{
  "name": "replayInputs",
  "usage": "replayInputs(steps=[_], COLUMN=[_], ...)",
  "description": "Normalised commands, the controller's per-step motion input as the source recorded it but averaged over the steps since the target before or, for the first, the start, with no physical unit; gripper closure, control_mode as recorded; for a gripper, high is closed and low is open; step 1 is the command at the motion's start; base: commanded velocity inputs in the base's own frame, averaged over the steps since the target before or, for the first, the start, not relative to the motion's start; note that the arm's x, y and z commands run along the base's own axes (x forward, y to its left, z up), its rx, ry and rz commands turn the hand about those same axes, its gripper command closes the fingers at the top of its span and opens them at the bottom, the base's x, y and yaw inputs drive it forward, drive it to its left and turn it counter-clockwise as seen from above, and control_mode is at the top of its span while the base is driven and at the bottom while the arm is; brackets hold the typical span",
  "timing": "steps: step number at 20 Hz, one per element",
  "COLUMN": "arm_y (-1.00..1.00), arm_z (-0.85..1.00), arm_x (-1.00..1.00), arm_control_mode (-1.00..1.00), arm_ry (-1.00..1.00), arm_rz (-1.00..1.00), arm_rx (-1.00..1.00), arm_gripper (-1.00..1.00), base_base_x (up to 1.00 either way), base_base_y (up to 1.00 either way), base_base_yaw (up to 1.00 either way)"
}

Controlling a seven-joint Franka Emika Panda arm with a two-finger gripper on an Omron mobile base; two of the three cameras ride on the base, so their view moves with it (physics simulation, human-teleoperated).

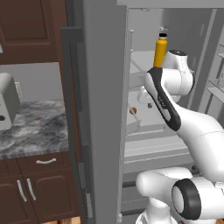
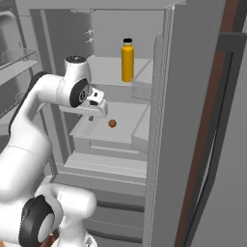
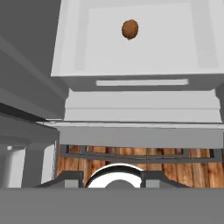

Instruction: Place the mustard and mayonnaise from the counter to the top shelf of the fridge. If the existing items in the fridge are on the top shelf, move them to other shelves.

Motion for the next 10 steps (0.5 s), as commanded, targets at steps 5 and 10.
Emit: replayInputs(steps=[5, 10], arm_y=[-0.12, 0.0], arm_z=[0.0, 0.0], arm_x=[-0.25, -0.04], arm_control_mode=[-1.0, -1.0], arm_ry=[-0.05, -0.01], arm_rz=[-0.02, 0.0], arm_rx=[0.04, 0.0], arm_gripper=[-1.0, -1.0], base_base_x=[0.0, 0.0], base_base_y=[0.0, 0.0], base_base_yaw=[0.0, 0.0])
